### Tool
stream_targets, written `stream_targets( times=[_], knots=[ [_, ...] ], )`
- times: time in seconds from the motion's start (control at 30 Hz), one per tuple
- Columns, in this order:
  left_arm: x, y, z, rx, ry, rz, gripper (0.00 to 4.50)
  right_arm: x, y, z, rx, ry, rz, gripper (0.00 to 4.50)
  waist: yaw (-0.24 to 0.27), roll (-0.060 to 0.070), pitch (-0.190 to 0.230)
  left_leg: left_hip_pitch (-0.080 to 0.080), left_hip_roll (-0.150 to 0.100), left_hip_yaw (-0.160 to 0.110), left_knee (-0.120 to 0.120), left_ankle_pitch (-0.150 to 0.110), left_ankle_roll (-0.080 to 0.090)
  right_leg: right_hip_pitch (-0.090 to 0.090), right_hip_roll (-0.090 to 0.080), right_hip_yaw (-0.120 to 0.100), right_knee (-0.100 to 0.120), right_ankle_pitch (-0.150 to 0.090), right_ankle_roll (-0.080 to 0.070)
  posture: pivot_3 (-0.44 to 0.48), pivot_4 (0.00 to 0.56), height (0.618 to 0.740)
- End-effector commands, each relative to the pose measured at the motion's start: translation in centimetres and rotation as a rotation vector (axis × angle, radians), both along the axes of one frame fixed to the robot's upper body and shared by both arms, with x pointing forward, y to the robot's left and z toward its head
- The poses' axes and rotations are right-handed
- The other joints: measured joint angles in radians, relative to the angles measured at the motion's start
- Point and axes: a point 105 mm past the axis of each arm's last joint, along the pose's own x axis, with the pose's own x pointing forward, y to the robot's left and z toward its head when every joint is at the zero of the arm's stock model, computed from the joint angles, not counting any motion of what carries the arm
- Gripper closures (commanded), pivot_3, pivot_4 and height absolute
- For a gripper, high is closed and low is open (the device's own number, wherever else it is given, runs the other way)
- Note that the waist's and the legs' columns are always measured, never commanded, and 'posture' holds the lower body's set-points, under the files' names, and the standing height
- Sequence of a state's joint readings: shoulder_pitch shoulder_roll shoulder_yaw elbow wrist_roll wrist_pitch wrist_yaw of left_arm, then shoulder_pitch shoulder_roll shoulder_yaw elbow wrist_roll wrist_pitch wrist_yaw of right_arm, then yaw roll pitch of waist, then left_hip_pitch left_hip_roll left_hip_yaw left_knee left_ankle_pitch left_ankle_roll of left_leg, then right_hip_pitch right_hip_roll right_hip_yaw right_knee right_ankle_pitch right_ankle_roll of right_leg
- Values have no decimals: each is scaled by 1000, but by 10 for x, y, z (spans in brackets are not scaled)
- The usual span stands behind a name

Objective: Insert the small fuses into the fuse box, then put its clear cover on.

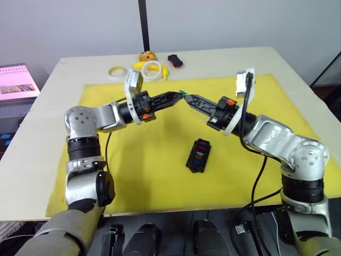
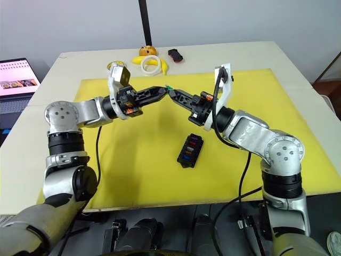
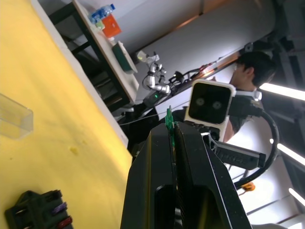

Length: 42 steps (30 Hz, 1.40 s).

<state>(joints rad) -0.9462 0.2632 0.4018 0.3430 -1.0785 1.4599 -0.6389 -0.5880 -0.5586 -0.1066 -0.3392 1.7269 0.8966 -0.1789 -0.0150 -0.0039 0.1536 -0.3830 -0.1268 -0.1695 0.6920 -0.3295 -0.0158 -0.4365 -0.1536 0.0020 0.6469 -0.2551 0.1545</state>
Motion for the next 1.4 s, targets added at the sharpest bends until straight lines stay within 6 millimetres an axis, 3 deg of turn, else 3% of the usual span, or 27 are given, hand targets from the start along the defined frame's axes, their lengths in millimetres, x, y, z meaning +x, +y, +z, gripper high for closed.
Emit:
stream_targets(
  times=[0.03,0.3,0.5,0.83,1.1,1.2,1.4],
  knots=[
    [-7,7,11,14,-63,-31,4500,-7,-12,12,-25,-50,14,4433,0,0,0,0,0,0,0,0,0,0,0,0,0,0,0,0,150,740],
    [-9,10,3,62,-59,-43,4500,-10,-15,2,-111,-62,25,4433,2,0,0,0,0,0,0,0,0,0,0,0,0,0,0,0,150,740],
    [1,18,-38,109,122,112,4500,-21,-10,-15,-183,-68,31,4433,1,0,0,0,0,0,0,0,0,0,0,0,0,0,0,0,150,740],
    [2,71,-112,209,426,532,4500,-27,-8,-29,-269,-53,84,4433,7,-1,0,0,0,1,0,0,0,0,0,1,-1,0,0,0,150,740],
    [-16,84,-142,327,507,657,4500,-21,2,-33,-262,-55,133,4433,17,-1,0,0,0,2,1,0,0,0,0,2,-2,0,0,0,150,740],
    [-27,97,-138,363,455,644,3512,-21,4,-35,-264,-58,146,4500,8,-1,0,3,0,4,-2,0,0,0,0,4,-2,0,0,0,150,740],
    [-44,126,-95,506,263,446,610,-25,5,-35,-280,-97,175,4500,0,-1,0,9,3,8,-9,0,-1,-2,3,11,-1,0,-1,0,150,740]
  ],
)
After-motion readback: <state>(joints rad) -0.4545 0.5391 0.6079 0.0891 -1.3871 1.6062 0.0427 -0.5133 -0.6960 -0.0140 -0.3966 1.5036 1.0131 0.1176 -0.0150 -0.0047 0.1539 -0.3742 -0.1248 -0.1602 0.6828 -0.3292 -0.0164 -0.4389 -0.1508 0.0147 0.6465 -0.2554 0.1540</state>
